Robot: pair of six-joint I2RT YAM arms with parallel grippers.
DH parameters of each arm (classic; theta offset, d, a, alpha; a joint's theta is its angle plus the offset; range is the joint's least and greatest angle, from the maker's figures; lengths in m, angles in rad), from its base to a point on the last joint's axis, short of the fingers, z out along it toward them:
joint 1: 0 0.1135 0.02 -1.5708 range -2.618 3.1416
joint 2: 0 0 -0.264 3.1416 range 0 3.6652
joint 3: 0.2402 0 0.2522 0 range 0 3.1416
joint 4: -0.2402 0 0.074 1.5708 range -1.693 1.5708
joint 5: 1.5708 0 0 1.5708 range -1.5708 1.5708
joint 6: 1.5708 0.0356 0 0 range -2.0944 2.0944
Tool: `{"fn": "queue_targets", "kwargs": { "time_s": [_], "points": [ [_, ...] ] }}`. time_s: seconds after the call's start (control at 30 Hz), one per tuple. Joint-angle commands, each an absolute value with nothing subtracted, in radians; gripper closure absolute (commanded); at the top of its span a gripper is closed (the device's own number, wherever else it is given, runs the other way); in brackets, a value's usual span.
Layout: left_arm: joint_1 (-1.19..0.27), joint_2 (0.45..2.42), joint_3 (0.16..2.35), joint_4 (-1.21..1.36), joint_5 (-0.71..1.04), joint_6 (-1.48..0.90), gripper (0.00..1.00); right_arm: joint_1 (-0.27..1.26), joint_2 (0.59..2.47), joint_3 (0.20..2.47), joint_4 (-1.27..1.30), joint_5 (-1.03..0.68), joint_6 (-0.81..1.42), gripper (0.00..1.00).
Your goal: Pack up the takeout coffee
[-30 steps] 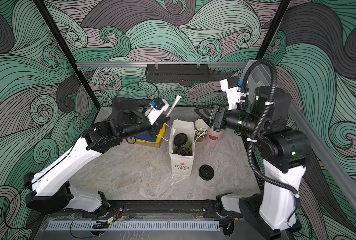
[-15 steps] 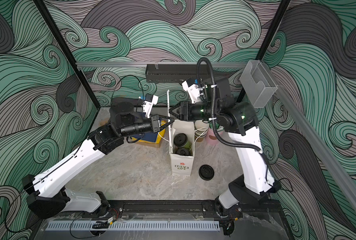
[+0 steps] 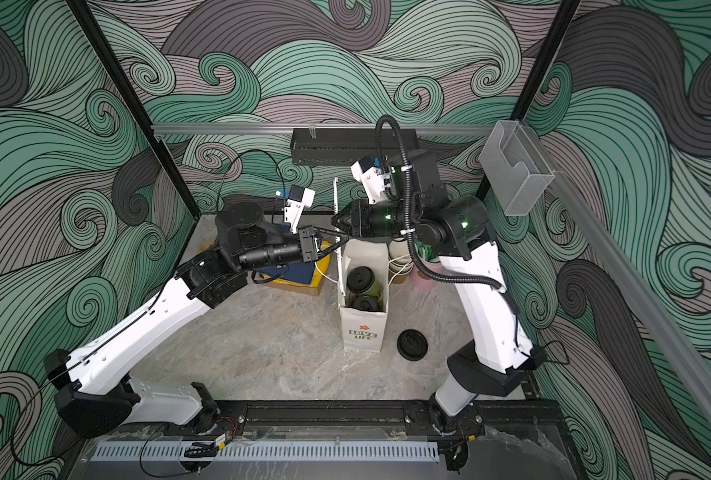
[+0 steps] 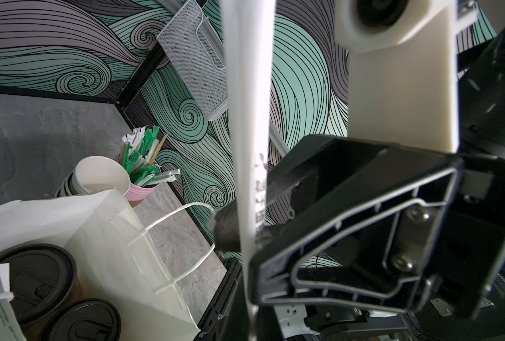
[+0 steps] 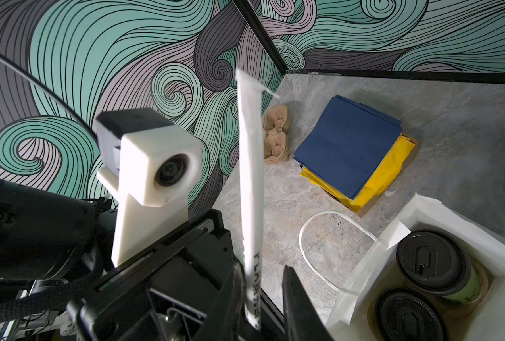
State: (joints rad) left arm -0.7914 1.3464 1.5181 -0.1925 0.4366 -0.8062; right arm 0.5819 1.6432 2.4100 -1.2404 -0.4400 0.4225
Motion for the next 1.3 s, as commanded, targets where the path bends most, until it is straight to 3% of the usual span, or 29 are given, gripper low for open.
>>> {"fn": "queue_targets", "kwargs": {
  "time_s": [0.0, 0.17, 0.27, 0.4, 0.53, 0.63, 0.8, 0.97, 1.27],
  "points": [
    [-0.781, 1.333, 1.515, -0.156, 0.459, -0.816, 1.0, 0.593, 1.651, 2.43, -1.25, -0.426, 0.425, 0.78],
    [-0.779, 1.327, 1.51, -0.152, 0.448, -0.82, 0.97, 0.596, 1.641, 2.417, -1.238, -0.427, 0.44, 0.95],
    [-0.778, 1.318, 1.506, -0.153, 0.434, -0.816, 0.83, 0.595, 1.629, 2.404, -1.235, -0.414, 0.449, 1.0],
    [-0.775, 1.299, 1.505, -0.172, 0.416, -0.782, 0.53, 0.594, 1.614, 2.398, -1.241, -0.363, 0.463, 1.0],
    [-0.767, 1.25, 1.496, -0.252, 0.344, -0.714, 0.41, 0.578, 1.602, 2.394, -1.307, -0.166, 0.493, 1.0],
    [-0.763, 1.194, 1.467, -0.324, 0.21, -0.683, 0.38, 0.573, 1.588, 2.348, -1.342, 0.012, 0.517, 1.0],
    [-0.709, 1.133, 1.404, -0.464, 0.004, -0.789, 0.34, 0.596, 1.638, 2.33, -1.319, 0.158, 0.51, 1.0],
    [-0.681, 1.132, 1.37, -0.51, 0.041, -0.813, 0.33, 0.665, 1.652, 2.225, -1.281, 0.25, 0.521, 1.0],
    [-0.674, 1.165, 1.318, -0.46, 0.116, -0.838, 0.32, 0.723, 1.529, 1.8, -1.065, 0.274, 0.655, 1.0]
  ]
}}
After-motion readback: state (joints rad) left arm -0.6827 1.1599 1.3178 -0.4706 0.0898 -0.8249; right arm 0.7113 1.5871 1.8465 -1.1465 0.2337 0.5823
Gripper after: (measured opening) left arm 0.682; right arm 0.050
